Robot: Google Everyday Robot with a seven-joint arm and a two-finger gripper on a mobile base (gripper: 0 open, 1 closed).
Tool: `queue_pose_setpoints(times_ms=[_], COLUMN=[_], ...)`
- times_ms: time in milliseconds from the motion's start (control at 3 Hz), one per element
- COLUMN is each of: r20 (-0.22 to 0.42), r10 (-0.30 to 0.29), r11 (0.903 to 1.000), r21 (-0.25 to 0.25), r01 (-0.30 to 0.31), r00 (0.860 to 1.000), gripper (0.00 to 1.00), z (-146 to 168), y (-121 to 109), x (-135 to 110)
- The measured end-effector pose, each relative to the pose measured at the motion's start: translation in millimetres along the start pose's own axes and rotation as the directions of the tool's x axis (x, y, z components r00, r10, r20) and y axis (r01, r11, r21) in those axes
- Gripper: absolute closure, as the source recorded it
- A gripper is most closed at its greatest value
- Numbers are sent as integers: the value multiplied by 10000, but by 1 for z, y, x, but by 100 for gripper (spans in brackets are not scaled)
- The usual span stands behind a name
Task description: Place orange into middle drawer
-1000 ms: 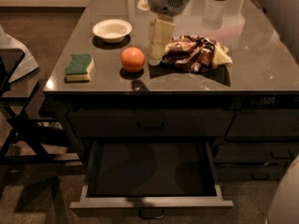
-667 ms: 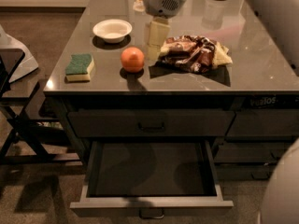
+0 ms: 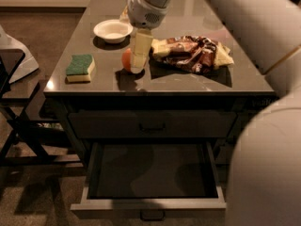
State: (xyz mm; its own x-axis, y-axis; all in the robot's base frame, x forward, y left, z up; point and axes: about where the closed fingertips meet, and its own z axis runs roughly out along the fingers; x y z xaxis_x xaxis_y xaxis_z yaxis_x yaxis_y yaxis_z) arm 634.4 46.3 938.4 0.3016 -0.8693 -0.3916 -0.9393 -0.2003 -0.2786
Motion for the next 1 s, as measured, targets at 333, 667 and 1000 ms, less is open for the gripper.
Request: queue_pose_setpoints(times_ms=[333, 667, 1000], r20=[93, 42, -93], r10=[46, 228, 475], r11=[9996, 9987, 9969], r21=[-271, -465, -618], r01=[-44, -226, -480], r00=[9999, 9997, 9988], gripper=[0, 0, 0], z=[18, 29, 41], y=[-8, -14, -17], x=[3, 10, 20])
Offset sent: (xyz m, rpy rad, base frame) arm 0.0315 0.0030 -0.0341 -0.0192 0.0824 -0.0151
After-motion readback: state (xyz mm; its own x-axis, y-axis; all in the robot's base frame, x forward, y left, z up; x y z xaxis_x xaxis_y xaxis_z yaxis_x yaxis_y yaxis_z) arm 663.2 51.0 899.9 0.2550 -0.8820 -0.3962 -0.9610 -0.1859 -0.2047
